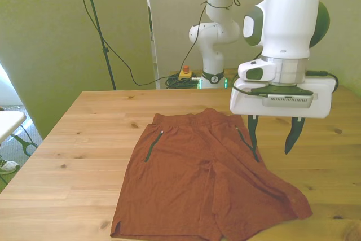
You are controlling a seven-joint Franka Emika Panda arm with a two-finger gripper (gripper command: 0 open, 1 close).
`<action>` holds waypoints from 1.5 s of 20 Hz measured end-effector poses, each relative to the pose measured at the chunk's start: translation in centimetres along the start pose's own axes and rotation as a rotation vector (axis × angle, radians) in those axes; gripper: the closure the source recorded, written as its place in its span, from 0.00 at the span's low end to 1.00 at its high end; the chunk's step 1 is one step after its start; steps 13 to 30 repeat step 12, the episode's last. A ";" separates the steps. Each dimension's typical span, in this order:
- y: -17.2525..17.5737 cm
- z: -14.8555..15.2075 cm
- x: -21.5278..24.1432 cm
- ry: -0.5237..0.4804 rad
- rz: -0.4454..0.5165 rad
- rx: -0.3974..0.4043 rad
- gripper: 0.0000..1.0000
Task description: Unfold the shorts
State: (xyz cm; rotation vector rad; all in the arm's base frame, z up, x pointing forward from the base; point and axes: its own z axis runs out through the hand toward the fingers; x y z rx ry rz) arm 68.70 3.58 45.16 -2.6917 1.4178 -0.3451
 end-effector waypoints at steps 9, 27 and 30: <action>8.0 -8.0 -7.6 0.007 -0.065 0.043 0.00; 12.8 -10.4 -8.9 0.015 -0.041 0.050 0.00; 12.8 -10.4 -8.9 0.015 -0.041 0.050 0.00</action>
